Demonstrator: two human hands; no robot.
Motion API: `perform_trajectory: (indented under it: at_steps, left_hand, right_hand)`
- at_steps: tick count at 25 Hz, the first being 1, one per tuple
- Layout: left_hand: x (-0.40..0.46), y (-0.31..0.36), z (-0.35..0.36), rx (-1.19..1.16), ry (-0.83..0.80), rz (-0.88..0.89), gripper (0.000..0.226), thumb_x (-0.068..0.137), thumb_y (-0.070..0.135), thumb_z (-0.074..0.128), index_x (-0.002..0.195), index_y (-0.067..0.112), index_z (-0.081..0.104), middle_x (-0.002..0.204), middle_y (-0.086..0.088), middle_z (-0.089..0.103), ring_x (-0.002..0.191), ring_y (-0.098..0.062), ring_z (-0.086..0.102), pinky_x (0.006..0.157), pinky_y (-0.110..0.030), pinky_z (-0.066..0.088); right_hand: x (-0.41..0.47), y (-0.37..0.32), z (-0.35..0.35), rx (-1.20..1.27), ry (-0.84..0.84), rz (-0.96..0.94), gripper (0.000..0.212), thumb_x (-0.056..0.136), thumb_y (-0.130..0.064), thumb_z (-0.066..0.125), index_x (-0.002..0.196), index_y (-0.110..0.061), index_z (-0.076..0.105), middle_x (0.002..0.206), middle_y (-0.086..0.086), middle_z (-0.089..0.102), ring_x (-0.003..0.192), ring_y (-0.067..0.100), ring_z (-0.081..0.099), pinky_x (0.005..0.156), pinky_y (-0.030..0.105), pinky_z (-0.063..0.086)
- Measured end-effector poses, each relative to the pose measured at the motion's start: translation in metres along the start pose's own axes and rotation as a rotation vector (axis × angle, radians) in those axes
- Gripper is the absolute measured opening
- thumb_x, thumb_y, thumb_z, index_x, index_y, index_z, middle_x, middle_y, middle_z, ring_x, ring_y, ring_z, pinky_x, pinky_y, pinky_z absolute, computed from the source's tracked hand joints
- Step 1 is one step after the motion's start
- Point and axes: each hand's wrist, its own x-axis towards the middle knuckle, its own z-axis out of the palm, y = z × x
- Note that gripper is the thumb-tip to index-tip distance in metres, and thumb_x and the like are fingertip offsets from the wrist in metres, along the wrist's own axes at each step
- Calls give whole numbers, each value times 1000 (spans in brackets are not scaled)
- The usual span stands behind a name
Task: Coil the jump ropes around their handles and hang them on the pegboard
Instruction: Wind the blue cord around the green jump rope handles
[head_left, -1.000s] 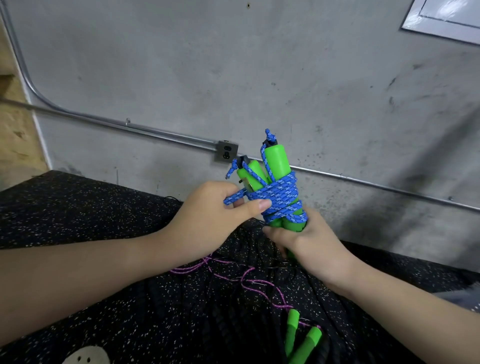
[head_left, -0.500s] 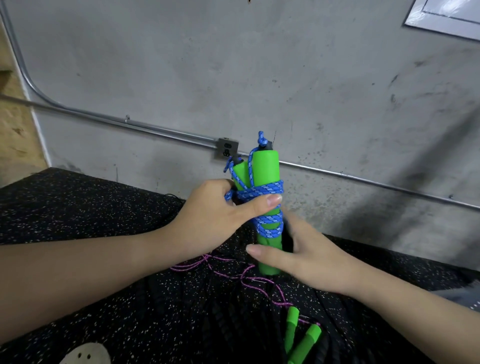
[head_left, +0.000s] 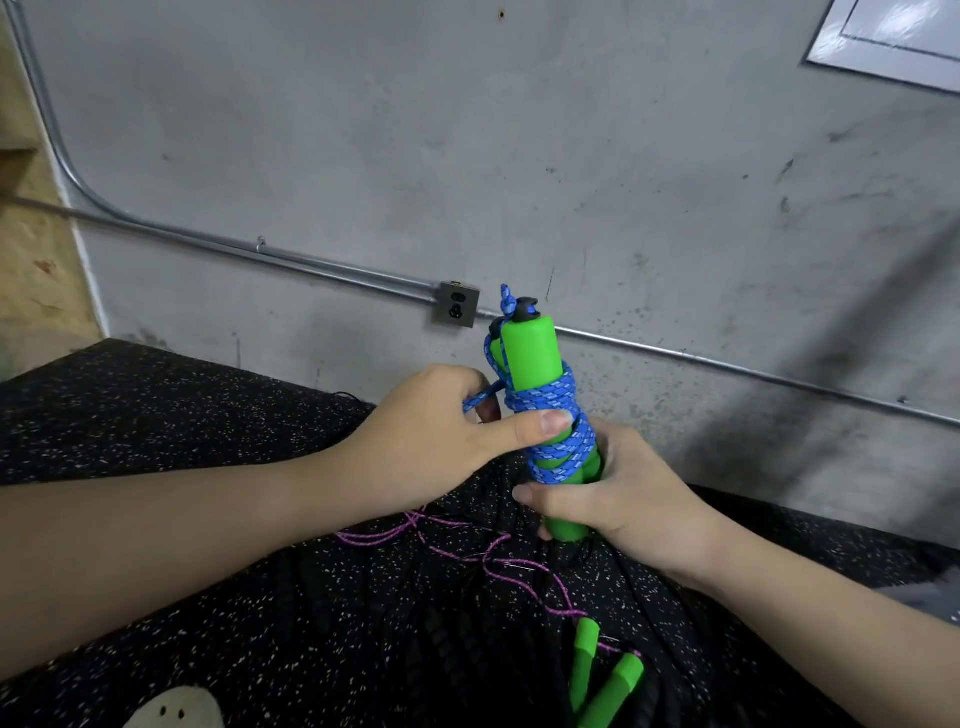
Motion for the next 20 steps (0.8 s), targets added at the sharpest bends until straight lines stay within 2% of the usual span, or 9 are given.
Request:
perform_trajectory:
  at_steps: [3,7,10,13,15,17,18,20]
  left_hand:
    - [0,0,4,-10,31,48,60,71,71,69,64,16,48,45,12,34,44,-6,31,46,-20,27]
    - [-1,-5,11,-64,32,63,54,81,54,77,73,3,59,45,13,36,43,-5,30,46,-18,26]
    - [0,-11,15,-34,26,60,56,84,53,76,76,1,59,46,12,34,46,-7,29,48,-22,25]
    - [0,-14,20,-6,5,75,57,88,55,71,80,0,61,52,12,33,50,-7,29,51,-24,26]
    - [1,-14,19,-13,-19,87,57,90,56,69,85,0,63,60,8,38,56,-9,32,56,-31,31]
    - [1,-12,15,4,-47,112,56,89,59,67,86,3,63,63,5,42,58,-9,34,58,-34,34]
    - [1,-10,13,11,-57,123,58,87,62,66,85,5,62,61,8,41,57,-8,33,56,-32,33]
    - [-2,-5,9,20,-61,113,63,78,72,62,80,9,59,56,11,37,53,-6,30,52,-27,29]
  right_hand:
    - [5,9,2,-57,48,-49,22,82,3,79,90,-7,62,64,11,57,57,24,54,53,33,50]
    - [9,26,3,-105,129,-82,26,79,-8,82,97,-5,63,66,13,58,57,23,51,55,43,45]
    - [9,34,8,-203,230,-84,23,74,-18,82,90,-19,65,63,7,59,54,18,49,52,40,42]
    - [7,33,10,-237,222,-10,33,69,-33,86,92,-24,65,67,4,66,58,14,58,59,43,52]
    - [3,27,4,-236,122,47,53,65,-44,88,110,-30,64,88,-7,74,78,8,68,79,40,58]
    - [-3,17,-2,-256,31,-5,77,68,-56,81,137,-37,50,121,-22,68,114,-4,63,103,27,49]
    - [-5,12,-5,-248,15,-70,81,75,-58,74,145,-36,42,132,-26,61,126,-6,54,109,23,42]
    - [-5,3,-4,-142,5,-161,68,88,-56,60,149,-30,42,140,-21,59,134,-2,50,112,22,38]
